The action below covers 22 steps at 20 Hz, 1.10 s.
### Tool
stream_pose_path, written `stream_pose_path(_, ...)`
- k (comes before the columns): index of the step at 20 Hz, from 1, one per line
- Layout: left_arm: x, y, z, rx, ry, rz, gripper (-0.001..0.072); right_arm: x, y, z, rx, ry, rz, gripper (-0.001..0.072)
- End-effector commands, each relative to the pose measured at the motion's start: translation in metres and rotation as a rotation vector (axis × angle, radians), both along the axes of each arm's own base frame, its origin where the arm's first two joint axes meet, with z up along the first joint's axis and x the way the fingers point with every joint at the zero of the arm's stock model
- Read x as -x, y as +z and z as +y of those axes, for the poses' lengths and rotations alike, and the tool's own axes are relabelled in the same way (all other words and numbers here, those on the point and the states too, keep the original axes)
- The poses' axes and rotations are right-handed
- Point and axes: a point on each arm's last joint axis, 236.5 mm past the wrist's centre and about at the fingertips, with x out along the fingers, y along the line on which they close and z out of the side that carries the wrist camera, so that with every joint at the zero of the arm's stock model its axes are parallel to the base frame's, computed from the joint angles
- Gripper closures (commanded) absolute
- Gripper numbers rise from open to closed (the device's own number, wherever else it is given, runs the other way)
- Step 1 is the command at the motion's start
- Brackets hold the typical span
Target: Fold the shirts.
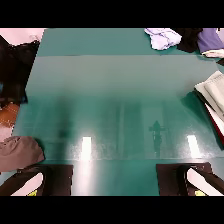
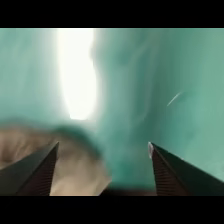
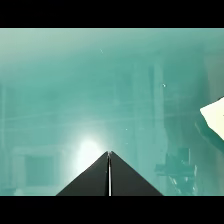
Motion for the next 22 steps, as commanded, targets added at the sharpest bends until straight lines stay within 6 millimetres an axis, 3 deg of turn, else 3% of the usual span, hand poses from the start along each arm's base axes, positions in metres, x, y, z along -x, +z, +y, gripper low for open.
stream_pose_path(1, 0.060, -0.049, 0.033, -0.136, 0.134, 0.181, 0.0039, 0.000, 0.000, 0.001, 0.026, 0.029, -0.005, 0.0693)
stream_pose_path(7, 0.127, -0.134, 0.039, -0.181, 0.172, 0.384, 0.0038, 0.001, -0.001, 0.001, 0.038, 0.044, -0.003, 0.0693)
stream_pose_path(11, 0.142, -0.166, 0.040, -0.191, 0.171, 0.414, 0.0041, 0.002, -0.002, 0.001, 0.037, 0.046, 0.003, 0.0693)
stream_pose_path(14, 0.136, -0.172, 0.039, -0.186, 0.159, 0.387, 0.0066, 0.002, -0.002, 0.002, 0.036, 0.047, 0.002, 0.0693)
stream_pose_path(16, 0.133, -0.173, 0.039, -0.183, 0.152, 0.374, 0.0670, 0.002, -0.002, 0.002, 0.036, 0.047, 0.003, 0.0693)
stream_pose_path(17, 0.131, -0.173, 0.039, -0.181, 0.147, 0.368, 0.0646, 0.002, -0.002, 0.002, 0.036, 0.047, 0.003, 0.0693)
stream_pose_path(19, 0.129, -0.172, 0.035, -0.162, 0.125, 0.364, 0.0673, 0.002, -0.002, 0.002, 0.035, 0.047, 0.002, 0.0693)
stream_pose_path(22, 0.090, -0.144, 0.004, -0.021, 0.053, 0.244, 0.0674, 0.002, -0.001, 0.002, 0.034, 0.047, 0.002, 0.0693)
